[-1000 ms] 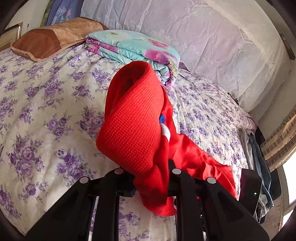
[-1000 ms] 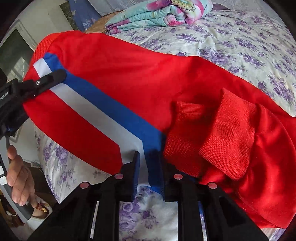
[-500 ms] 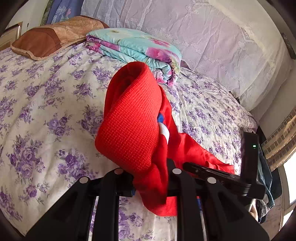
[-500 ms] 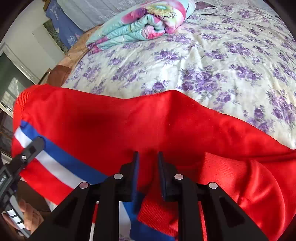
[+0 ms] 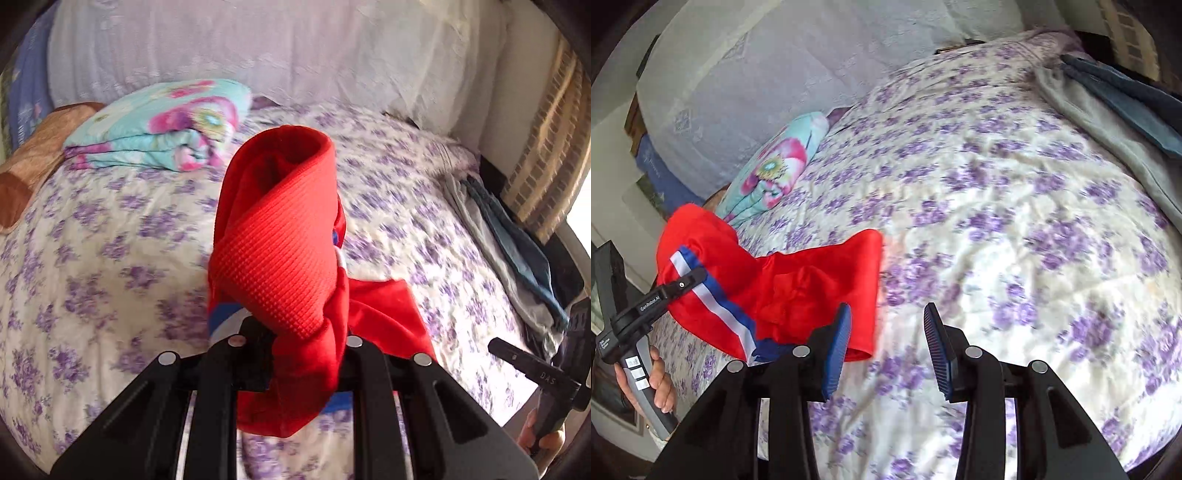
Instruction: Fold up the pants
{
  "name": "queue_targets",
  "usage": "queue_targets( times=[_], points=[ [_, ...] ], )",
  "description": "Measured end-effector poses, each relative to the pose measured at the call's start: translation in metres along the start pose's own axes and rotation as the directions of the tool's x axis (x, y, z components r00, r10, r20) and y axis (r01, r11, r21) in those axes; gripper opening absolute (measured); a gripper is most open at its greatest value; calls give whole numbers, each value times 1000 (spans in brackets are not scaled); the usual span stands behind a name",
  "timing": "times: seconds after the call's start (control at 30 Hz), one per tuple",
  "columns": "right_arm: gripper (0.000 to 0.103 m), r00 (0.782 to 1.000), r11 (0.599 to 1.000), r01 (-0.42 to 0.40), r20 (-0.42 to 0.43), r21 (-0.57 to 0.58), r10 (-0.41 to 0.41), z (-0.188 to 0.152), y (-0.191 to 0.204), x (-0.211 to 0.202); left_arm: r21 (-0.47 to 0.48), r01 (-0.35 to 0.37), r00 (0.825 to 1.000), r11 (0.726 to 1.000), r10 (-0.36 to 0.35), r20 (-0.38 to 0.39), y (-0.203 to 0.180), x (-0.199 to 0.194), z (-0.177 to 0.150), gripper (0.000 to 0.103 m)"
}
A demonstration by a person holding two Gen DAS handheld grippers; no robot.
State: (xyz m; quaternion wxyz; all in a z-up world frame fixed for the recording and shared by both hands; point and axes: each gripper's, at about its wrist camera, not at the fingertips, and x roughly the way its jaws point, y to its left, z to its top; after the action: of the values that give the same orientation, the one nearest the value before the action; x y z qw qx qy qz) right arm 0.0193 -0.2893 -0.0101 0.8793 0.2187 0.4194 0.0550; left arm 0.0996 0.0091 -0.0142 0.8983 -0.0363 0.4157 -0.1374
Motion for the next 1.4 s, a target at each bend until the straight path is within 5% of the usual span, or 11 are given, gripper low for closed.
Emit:
queue_targets(
  times=[0.2, 0.27, 0.37, 0.47, 0.57, 0.63, 0.7, 0.83, 1.0, 1.2, 1.4],
  points=[
    [42, 1000, 998, -1, 6, 56, 1, -17, -35, -12, 171, 14, 957, 985, 36, -287, -90, 127, -28, 22],
    [42, 1000, 999, -7, 1, 52, 7, -19, -36, -10, 259, -24, 971, 966, 84, -224, -110, 121, -38, 37],
    [42, 1000, 999, -13, -11, 50, 14, -21, -35, -4, 252, 129, 971, 959, -71, -227, -115, 90, -37, 69],
    [42, 999, 998, -30, -37, 50, 32, -20, -31, 8, 166, 252, 958, 953, -221, -185, -99, 47, -27, 70],
    [42, 996, 998, -59, -66, 20, 60, -18, -16, 18, 139, 153, 988, 978, -148, -45, -69, 16, -16, 81],
    [42, 994, 996, -82, -71, -24, 80, -14, 2, 20, 96, 80, 996, 992, -76, -51, -45, 22, -11, 80],
    [42, 991, 989, -121, -65, -82, 116, -8, 27, 18, 0, 97, 987, 995, -96, -127, -17, 42, -11, 51],
    [42, 987, 966, -163, -47, -202, 156, 10, 78, 25, -115, 149, 956, 982, -173, -236, 9, 77, -28, 19],
    [42, 984, 954, -179, -58, -239, 170, 25, 105, 49, -89, 144, 966, 986, -159, -203, 7, 78, -38, 18],
    [35, 990, 984, 55, -117, -172, -76, 11, 64, 90, -102, 176, 962, 979, -193, -190, 19, 80, -45, 13],
    [41, 986, 977, 37, -153, -209, -70, 26, 71, 83, -143, 204, 966, 968, -223, -132, 47, 43, -42, 12]
  ],
)
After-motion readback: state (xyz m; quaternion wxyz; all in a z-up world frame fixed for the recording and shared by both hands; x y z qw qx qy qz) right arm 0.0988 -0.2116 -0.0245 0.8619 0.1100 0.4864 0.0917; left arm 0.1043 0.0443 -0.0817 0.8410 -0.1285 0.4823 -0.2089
